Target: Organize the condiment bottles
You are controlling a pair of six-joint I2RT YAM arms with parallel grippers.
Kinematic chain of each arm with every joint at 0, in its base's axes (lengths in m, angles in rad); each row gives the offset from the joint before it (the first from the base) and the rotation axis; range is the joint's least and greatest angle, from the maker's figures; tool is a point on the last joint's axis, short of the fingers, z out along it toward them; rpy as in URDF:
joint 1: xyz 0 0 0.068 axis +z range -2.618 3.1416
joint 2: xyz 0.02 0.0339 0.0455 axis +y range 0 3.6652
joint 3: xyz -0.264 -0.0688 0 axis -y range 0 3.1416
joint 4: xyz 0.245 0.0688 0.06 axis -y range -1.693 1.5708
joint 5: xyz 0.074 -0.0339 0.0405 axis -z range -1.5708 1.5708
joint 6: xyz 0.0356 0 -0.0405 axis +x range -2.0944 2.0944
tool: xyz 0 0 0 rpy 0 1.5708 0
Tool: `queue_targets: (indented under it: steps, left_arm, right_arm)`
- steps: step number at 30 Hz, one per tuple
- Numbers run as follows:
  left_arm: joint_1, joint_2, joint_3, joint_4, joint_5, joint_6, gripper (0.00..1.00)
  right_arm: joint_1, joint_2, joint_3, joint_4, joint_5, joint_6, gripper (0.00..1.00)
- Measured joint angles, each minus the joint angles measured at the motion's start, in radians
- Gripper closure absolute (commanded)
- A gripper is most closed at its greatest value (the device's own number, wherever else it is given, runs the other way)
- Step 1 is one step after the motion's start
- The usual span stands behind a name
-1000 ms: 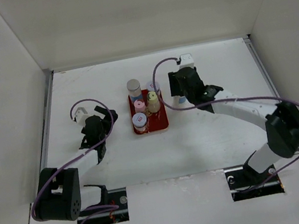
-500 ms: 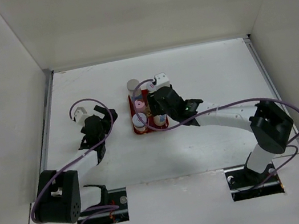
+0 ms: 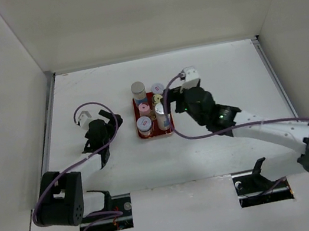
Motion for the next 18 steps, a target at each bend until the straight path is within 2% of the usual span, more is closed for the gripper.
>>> queue_targets:
  steps: [4, 7, 12, 18]
  left_arm:
    - [-0.002, 0.021, 0.002, 0.0, 0.009, 0.0, 0.0]
    - [-0.003, 0.026, 0.002, 0.0, 0.011, 0.0, 0.0]
    - [-0.005, 0.026, 0.002, 0.023, 0.016, 0.0, 0.0]
    - [-0.005, 0.026, 0.002, 0.032, 0.016, 0.0, 0.0]
  right_arm:
    - [-0.122, -0.206, -0.15, 0.11, 0.043, 0.022, 0.0]
    - [-0.252, -0.274, -0.296, 0.196, 0.087, 0.074, 0.0]
    - [-0.408, -0.207, -0.466, 0.222, 0.101, 0.174, 0.0]
    - [-0.415, -0.114, -0.494, 0.319, 0.081, 0.206, 0.01]
